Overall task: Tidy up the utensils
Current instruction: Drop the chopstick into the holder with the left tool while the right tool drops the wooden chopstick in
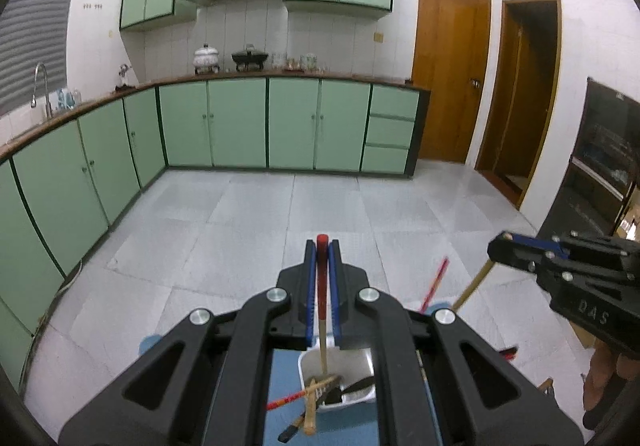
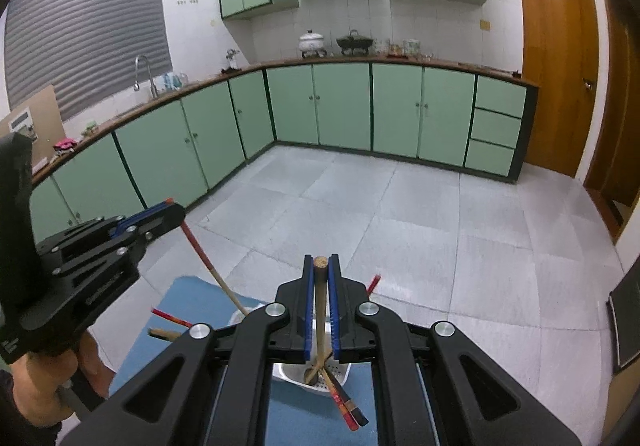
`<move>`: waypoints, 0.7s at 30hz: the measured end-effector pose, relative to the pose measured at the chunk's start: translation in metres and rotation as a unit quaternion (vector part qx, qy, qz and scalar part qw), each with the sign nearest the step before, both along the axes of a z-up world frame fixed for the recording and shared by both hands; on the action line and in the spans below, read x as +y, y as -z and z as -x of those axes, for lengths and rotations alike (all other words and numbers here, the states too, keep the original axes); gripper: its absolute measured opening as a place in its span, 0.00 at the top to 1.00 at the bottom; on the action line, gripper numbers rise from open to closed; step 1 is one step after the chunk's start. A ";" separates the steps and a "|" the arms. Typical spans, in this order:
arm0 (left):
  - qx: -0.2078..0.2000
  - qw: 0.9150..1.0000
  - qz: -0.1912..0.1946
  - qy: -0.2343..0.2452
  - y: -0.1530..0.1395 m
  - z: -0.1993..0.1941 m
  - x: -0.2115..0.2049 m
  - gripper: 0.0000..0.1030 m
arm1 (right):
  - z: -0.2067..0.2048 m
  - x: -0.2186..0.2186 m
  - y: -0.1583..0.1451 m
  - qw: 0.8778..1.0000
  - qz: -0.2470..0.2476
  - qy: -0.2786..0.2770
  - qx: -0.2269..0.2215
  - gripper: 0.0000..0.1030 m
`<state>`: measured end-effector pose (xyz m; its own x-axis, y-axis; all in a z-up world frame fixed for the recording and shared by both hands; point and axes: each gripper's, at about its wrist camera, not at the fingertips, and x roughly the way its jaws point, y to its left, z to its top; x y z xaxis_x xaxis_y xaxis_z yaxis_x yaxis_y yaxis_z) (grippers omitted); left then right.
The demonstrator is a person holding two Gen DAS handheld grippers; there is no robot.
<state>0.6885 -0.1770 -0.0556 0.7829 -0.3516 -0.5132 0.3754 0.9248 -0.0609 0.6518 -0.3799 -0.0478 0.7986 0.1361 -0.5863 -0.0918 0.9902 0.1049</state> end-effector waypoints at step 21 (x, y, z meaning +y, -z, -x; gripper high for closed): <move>-0.024 1.000 0.013 -0.013 -0.028 0.066 0.043 0.16 | 0.072 -0.012 -0.028 0.998 -0.049 0.013 -0.041 0.50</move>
